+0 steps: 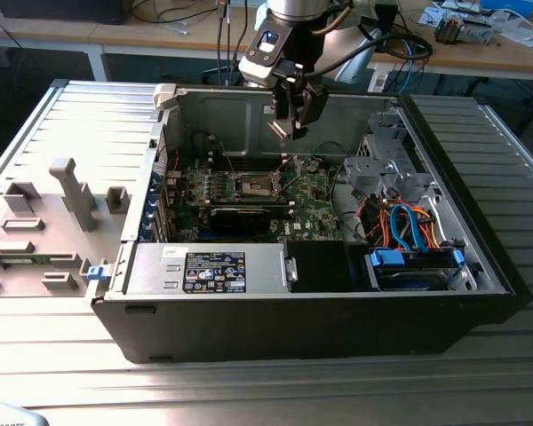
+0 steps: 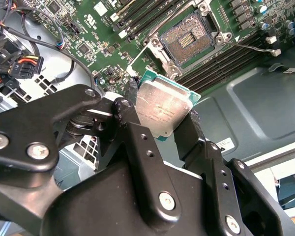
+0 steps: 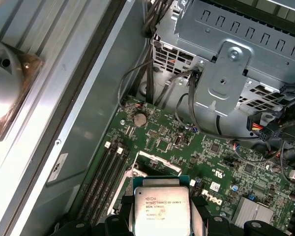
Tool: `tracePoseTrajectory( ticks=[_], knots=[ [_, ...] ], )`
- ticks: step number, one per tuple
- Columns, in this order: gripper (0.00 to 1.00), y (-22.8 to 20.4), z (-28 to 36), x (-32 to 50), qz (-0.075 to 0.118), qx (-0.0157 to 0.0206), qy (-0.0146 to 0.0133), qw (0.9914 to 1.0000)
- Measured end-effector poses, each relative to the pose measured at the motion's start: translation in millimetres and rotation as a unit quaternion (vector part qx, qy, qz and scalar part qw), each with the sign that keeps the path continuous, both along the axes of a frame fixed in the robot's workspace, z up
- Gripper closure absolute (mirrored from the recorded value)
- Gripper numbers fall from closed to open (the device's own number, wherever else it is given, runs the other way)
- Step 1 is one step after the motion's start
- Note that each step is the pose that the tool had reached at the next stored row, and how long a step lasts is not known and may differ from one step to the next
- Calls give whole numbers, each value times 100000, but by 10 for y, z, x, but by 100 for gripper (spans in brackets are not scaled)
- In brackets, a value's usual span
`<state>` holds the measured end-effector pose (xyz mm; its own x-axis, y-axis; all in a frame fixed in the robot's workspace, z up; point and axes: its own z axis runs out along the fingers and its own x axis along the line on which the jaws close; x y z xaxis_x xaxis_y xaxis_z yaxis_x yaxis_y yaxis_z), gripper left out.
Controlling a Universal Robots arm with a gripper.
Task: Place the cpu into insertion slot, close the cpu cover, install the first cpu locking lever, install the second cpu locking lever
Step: 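Place the cpu into insertion slot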
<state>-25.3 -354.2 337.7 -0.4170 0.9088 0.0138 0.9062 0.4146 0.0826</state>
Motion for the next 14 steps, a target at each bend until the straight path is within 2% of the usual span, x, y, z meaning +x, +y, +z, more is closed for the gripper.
tracePoseTrajectory(
  ticks=[14],
  knots=[
    [45, 0, -3, 0, -686, 1, -1, 99998]
  ],
)
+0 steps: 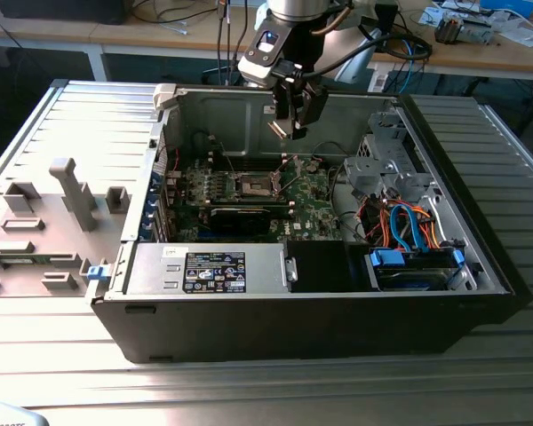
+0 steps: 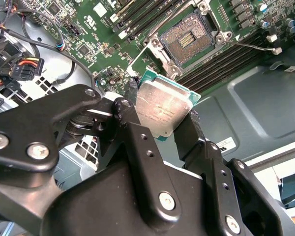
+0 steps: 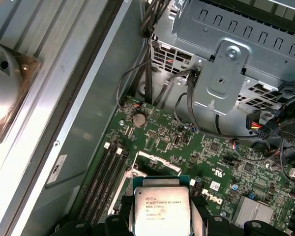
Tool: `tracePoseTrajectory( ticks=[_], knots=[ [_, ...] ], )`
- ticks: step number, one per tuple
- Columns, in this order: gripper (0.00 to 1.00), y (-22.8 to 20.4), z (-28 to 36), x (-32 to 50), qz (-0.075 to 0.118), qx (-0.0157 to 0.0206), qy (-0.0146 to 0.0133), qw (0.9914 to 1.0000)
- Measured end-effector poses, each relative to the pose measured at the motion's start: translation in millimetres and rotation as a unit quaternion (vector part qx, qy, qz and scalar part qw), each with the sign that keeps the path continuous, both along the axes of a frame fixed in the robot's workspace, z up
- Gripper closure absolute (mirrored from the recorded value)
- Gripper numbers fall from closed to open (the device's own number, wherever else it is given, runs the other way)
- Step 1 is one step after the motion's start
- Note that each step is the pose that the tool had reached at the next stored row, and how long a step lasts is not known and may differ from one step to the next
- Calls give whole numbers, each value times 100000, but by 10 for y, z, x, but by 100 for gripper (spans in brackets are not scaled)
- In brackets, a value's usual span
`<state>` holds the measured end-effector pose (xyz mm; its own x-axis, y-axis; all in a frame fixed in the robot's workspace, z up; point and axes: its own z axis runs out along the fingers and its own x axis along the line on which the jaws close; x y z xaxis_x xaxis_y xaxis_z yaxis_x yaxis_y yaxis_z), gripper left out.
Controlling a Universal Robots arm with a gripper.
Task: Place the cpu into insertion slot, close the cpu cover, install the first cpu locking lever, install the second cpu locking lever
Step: 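Place the cpu into insertion slot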
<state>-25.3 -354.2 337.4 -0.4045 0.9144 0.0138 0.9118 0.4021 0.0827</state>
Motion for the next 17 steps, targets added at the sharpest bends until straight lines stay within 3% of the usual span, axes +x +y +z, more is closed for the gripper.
tracePoseTrajectory(
  ticks=[16, 17],
  knots=[
    [45, 0, -3, 0, -344, -2, 2, 99999],
    [45, 0, -24, 0, -1658, -1, 3, 99986]
  ],
)
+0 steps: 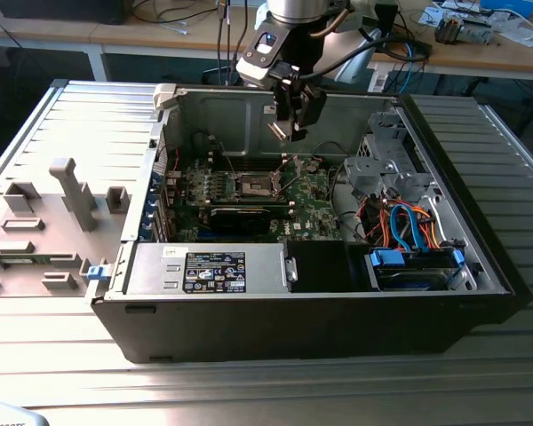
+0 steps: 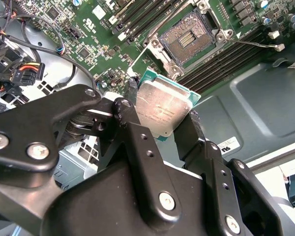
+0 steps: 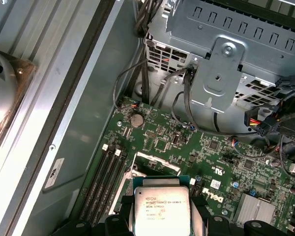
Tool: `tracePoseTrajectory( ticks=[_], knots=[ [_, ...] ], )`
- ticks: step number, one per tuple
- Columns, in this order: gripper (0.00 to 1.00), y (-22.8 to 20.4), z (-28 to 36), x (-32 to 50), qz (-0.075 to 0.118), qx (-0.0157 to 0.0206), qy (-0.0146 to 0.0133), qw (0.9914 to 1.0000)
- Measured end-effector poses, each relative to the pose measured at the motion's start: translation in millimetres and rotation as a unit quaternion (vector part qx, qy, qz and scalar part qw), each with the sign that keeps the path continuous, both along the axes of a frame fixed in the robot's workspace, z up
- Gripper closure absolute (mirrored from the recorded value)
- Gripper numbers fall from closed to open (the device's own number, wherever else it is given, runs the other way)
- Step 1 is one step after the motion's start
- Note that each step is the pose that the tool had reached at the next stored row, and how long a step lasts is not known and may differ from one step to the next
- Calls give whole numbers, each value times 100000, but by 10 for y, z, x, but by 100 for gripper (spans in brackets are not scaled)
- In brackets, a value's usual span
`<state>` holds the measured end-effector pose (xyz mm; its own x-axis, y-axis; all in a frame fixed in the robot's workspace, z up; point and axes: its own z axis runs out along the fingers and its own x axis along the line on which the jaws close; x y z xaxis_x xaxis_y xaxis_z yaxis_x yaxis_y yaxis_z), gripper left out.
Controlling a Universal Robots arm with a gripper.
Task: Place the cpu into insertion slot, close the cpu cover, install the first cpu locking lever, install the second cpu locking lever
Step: 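Place the cpu into insertion slot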
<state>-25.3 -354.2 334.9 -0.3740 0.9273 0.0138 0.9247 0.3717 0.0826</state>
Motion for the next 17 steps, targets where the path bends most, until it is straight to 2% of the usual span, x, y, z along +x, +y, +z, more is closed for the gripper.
tracePoseTrajectory(
  ticks=[17],
  knots=[
    [45, 0, -6, 0, -1261, 3, -2, 99992]
  ],
)
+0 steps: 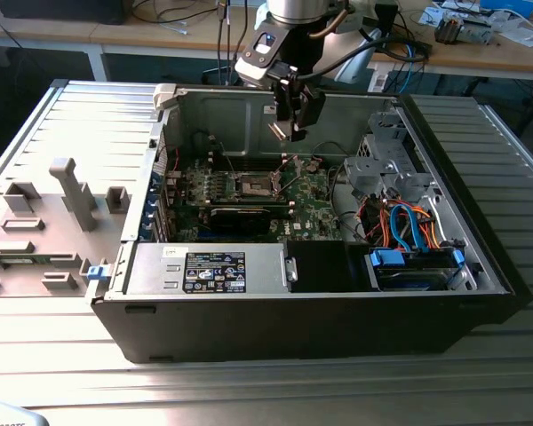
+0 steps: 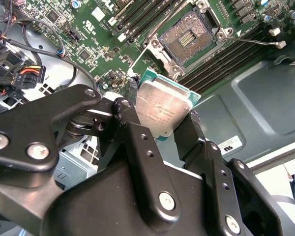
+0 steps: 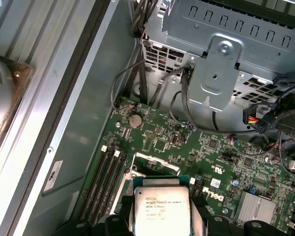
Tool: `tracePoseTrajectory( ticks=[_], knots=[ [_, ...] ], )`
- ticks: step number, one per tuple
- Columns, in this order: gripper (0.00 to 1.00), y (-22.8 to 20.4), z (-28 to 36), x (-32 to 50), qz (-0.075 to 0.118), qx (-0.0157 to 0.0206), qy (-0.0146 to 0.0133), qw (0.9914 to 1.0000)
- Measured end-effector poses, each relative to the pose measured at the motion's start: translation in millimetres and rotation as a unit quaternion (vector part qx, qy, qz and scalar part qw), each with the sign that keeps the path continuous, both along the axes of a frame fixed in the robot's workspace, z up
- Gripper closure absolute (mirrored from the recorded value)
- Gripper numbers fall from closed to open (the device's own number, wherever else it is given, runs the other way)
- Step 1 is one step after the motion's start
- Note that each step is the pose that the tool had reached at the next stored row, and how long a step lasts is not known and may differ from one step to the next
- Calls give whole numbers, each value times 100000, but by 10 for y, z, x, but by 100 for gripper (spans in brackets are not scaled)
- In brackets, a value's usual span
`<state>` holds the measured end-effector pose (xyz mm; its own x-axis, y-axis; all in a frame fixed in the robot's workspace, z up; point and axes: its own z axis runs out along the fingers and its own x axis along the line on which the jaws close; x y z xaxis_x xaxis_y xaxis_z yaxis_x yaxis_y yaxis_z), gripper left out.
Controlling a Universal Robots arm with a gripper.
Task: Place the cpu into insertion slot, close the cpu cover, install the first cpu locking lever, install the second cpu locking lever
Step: 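Place the cpu into insertion slot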
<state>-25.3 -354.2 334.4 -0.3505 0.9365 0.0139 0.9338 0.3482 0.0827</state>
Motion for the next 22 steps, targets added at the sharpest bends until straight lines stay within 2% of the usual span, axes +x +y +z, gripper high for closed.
tracePoseTrajectory(
  ticks=[22],
  knots=[
    [45, 0, -1, 0, -844, -2, 0, 99996]
  ],
)
